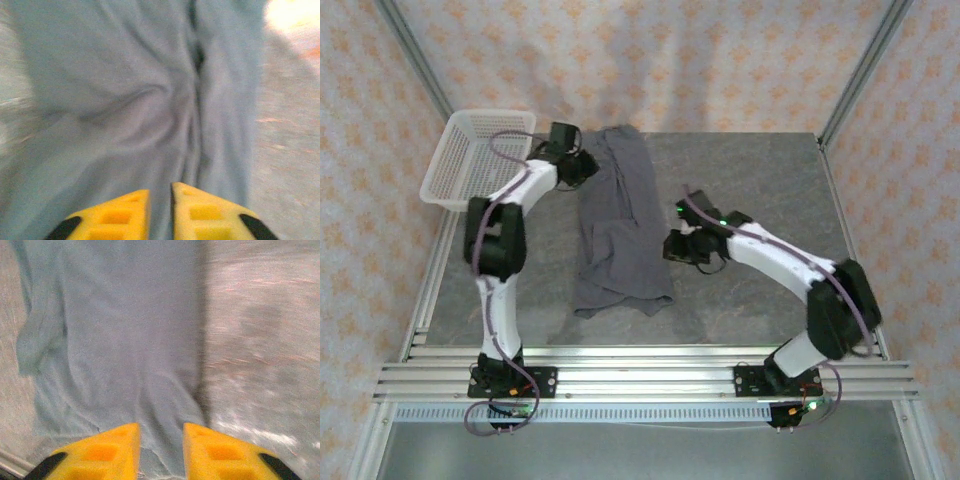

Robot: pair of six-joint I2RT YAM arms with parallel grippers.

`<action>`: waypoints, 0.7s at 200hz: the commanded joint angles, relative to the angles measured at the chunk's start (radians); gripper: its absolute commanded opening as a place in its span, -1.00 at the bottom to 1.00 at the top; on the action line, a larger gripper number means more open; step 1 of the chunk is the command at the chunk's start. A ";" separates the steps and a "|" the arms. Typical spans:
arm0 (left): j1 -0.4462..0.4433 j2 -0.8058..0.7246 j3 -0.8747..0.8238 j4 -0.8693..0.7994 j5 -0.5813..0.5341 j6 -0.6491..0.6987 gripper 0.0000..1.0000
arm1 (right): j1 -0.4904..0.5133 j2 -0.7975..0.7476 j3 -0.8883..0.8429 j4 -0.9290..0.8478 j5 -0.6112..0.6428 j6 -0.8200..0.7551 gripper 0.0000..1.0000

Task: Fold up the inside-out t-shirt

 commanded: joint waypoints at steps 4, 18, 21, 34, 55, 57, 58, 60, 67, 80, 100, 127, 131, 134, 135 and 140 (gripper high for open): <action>0.016 -0.300 -0.203 0.031 0.032 0.005 -0.33 | -0.012 -0.011 -0.108 0.045 -0.032 0.056 -0.19; 0.016 -0.407 -0.318 -0.037 0.034 0.002 -0.26 | -0.011 0.002 -0.123 0.082 -0.115 0.050 -0.10; 0.016 -0.426 -0.341 -0.047 0.039 0.002 -0.26 | -0.011 0.006 -0.125 0.092 -0.125 0.049 -0.08; 0.016 -0.497 -0.433 -0.100 0.043 0.005 -0.22 | -0.010 0.026 -0.124 0.127 -0.173 0.036 -0.01; 0.016 -0.591 -0.558 -0.163 0.054 0.008 -0.16 | -0.010 0.081 -0.098 0.138 -0.224 0.013 0.00; 0.016 -0.598 -0.568 -0.169 0.056 0.009 -0.15 | -0.010 0.086 -0.097 0.139 -0.229 0.011 0.00; 0.016 -0.602 -0.573 -0.171 0.056 0.010 -0.14 | -0.009 0.089 -0.096 0.140 -0.232 0.011 0.00; 0.016 -0.609 -0.581 -0.175 0.057 0.012 -0.13 | -0.009 0.093 -0.095 0.142 -0.236 0.010 0.00; 0.016 -0.633 -0.611 -0.198 0.059 0.018 -0.09 | -0.009 0.112 -0.092 0.146 -0.247 0.006 0.01; 0.016 -0.668 -0.658 -0.236 0.058 0.030 0.00 | -0.010 0.152 -0.080 0.137 -0.247 -0.005 0.02; 0.016 -0.703 -0.720 -0.283 0.056 0.047 0.06 | -0.009 0.200 -0.058 0.117 -0.253 -0.034 0.03; 0.000 -0.721 -0.813 -0.247 0.108 0.026 0.23 | -0.009 0.230 -0.050 0.124 -0.279 -0.044 -0.11; -0.005 -0.716 -0.824 -0.239 0.120 0.022 0.25 | -0.009 0.236 -0.048 0.124 -0.284 -0.046 -0.19; -0.007 -0.711 -0.833 -0.232 0.129 0.020 0.27 | -0.009 0.239 -0.048 0.122 -0.287 -0.047 -0.25; -0.009 -0.710 -0.835 -0.230 0.132 0.019 0.28 | -0.009 0.240 -0.047 0.122 -0.288 -0.047 -0.27; -0.017 -0.697 -0.846 -0.218 0.146 0.016 0.30 | -0.009 0.246 -0.044 0.118 -0.294 -0.049 -0.39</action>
